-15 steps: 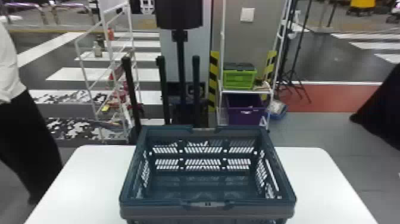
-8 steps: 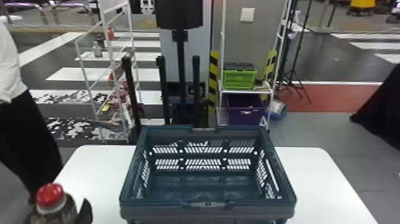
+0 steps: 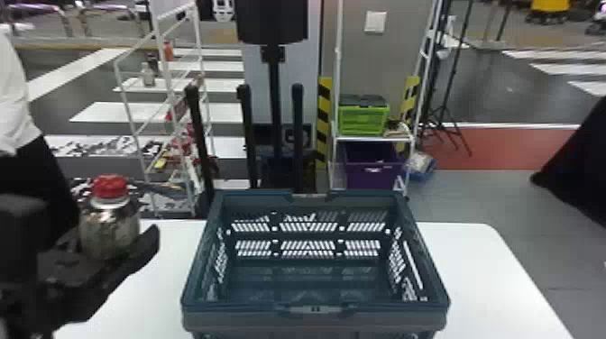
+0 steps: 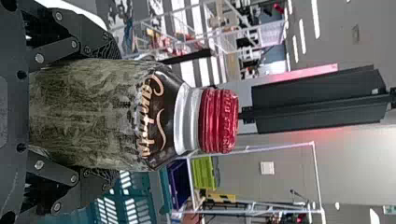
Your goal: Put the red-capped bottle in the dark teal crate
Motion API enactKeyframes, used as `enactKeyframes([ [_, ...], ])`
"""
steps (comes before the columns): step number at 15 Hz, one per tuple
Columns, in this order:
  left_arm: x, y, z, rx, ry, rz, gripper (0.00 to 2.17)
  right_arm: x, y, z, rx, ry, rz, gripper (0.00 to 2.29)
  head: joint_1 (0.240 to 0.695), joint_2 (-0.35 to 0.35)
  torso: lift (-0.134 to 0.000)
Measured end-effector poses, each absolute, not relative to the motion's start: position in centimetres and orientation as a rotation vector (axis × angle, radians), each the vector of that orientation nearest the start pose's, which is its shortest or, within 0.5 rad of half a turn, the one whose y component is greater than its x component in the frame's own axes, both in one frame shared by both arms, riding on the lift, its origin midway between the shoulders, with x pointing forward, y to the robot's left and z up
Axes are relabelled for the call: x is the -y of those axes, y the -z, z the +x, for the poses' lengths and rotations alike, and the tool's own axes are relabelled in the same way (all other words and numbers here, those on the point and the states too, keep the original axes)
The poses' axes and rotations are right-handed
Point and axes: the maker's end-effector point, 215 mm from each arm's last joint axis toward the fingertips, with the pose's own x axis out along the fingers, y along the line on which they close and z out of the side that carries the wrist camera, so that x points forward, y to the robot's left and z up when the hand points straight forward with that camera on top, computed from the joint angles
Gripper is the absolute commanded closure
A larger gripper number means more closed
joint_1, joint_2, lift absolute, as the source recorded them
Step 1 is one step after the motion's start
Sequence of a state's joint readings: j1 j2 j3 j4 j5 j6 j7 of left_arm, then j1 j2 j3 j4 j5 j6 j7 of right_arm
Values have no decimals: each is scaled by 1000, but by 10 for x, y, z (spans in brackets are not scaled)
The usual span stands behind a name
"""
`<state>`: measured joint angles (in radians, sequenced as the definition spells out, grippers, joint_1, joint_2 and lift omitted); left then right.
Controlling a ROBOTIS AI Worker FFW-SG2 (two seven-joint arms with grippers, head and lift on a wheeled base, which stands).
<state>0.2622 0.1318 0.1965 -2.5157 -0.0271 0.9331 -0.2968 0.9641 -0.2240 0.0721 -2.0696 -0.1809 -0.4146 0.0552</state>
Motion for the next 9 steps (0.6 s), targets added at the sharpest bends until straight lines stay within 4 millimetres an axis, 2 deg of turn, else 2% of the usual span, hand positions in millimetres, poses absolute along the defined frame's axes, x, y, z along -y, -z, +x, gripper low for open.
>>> enactKeyframes([
  [3,-247,240,505,-332,235,168,1727,199,374,281,-74,-196,90,154,499,0,0],
  [5,-209,244,529,-378,370,191,1727,201,374,279,-75,-190,90,154,499,0,0],
  [9,-141,267,565,-474,572,252,1727,204,375,274,-76,-177,91,154,499,0,0],
])
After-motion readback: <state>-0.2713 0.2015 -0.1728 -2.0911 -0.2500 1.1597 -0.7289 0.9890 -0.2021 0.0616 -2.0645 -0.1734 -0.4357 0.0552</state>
